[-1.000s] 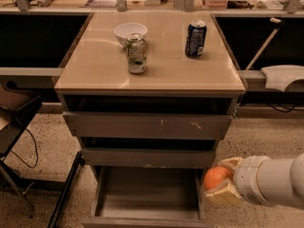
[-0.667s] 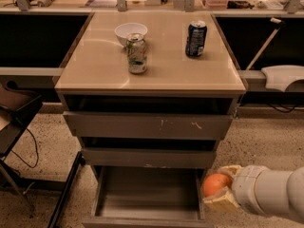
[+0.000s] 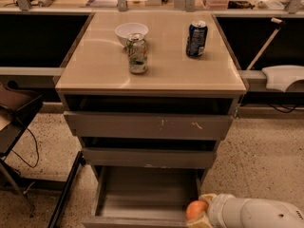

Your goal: Place orange into bottom drawer

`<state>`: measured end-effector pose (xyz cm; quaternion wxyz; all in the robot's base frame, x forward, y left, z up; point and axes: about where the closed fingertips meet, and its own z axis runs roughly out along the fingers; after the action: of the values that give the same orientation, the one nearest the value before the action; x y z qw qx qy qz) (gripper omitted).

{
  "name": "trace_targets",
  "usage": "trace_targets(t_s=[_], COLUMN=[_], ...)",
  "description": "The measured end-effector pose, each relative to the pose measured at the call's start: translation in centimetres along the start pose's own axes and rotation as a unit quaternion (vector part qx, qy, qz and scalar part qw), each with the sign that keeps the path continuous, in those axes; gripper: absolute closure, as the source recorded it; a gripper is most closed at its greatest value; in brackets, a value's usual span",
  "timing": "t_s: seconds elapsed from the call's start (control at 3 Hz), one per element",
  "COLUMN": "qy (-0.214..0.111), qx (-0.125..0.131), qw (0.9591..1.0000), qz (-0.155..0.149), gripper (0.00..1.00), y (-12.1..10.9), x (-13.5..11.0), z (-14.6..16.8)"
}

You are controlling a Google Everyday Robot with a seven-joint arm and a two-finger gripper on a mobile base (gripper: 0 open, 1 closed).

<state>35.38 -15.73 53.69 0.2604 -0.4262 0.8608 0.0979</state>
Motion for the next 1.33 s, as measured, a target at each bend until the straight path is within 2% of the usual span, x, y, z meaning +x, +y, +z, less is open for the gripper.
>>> trace_targets(t_s=[0.33, 0.67, 1.0, 1.33], qy=[0.01, 0.01, 0.005, 0.001], qx=[0.011, 0.021, 0.023, 0.046], qw=[0.9974, 0.9973, 0.9968, 0.9954], qz=[0.07, 0.07, 0.076, 0.084], gripper=[1.0, 1.0, 1.0, 1.0], y=[-2.5, -3.0, -3.5, -5.2], x=[4.1, 4.0, 3.7, 3.7], z=[6.6, 6.4, 7.8, 11.0])
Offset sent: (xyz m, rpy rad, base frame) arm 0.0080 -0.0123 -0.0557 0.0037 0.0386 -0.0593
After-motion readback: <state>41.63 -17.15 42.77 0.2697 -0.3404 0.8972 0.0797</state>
